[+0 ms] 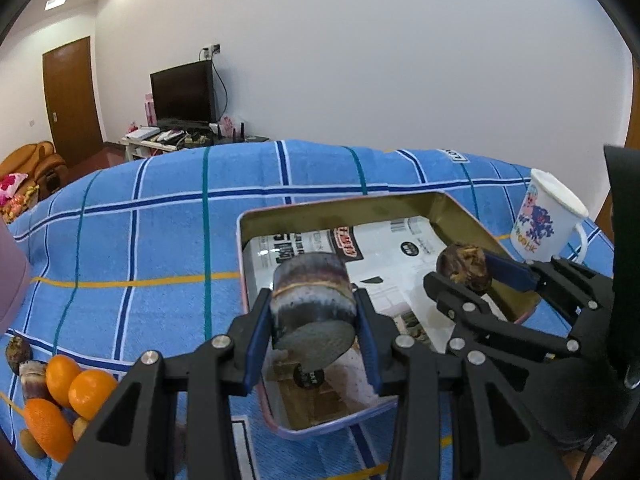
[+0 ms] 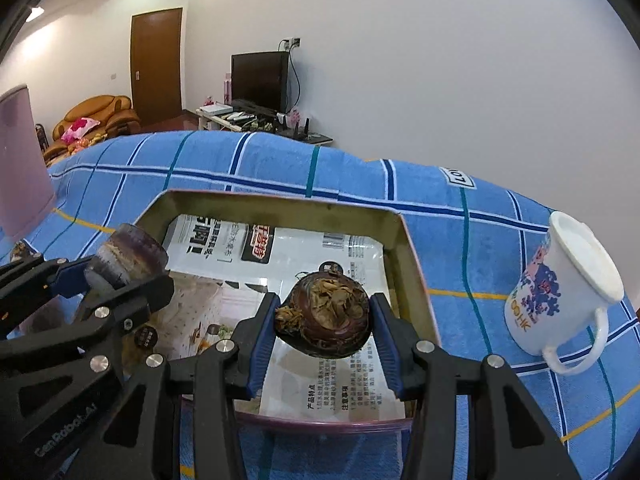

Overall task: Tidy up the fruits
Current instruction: 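Carry both fruits into the pink tin and open both tools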

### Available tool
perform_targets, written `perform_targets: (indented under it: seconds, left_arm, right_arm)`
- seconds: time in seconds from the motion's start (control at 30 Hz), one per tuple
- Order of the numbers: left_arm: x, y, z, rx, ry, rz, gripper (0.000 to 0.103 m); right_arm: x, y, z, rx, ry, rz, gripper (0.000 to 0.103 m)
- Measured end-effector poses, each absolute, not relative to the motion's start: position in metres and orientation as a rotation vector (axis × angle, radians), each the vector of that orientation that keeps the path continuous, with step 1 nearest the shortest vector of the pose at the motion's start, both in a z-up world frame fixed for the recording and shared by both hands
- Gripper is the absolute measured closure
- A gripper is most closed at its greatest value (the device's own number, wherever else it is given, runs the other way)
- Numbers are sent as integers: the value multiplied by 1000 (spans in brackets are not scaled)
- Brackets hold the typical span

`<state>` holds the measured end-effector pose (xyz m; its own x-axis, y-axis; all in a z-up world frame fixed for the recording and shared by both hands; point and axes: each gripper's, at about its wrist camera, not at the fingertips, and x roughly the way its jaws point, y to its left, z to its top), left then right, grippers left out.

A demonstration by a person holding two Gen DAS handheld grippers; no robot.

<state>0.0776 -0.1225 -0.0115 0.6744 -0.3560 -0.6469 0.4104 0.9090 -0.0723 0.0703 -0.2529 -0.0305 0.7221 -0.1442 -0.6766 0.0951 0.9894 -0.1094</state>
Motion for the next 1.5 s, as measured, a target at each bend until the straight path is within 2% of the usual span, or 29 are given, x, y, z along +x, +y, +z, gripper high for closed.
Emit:
perform_targets:
  seconds: [0.5,0.93,1.0,1.07,1.17,1.27,1.37,1.5]
  left_arm:
    - [77,-125,-15,96,690,-418,60]
    - [71,-119,-8,61,644,-415,52]
    - [70,-117,-7,62,633,-379,41]
    - [71,-110,-6,37,631,-336,21]
    - [71,-100,-5,-14,620,-327,9]
    - [68,-95,-2,-27,596,-310,5]
    - [63,-90,4,-26,551,-272,0]
    - [56,-82,11,-24,486,-219,0]
  right_arm:
    - [73,-261,-34,7,782,-88,54]
    - [70,-260,-30,10,762,-104,51]
    - [69,-262,-29,16,755,-114,43]
    - [69,-267,-30,39,758,-123,41]
    - [68,-272,-29,79,750,-102,40]
    - [66,-272,-27,89,737,-92,34]
    - [63,-269,-22,83,706,-80,32]
    - [55,-258,-12,11,619,-121,27]
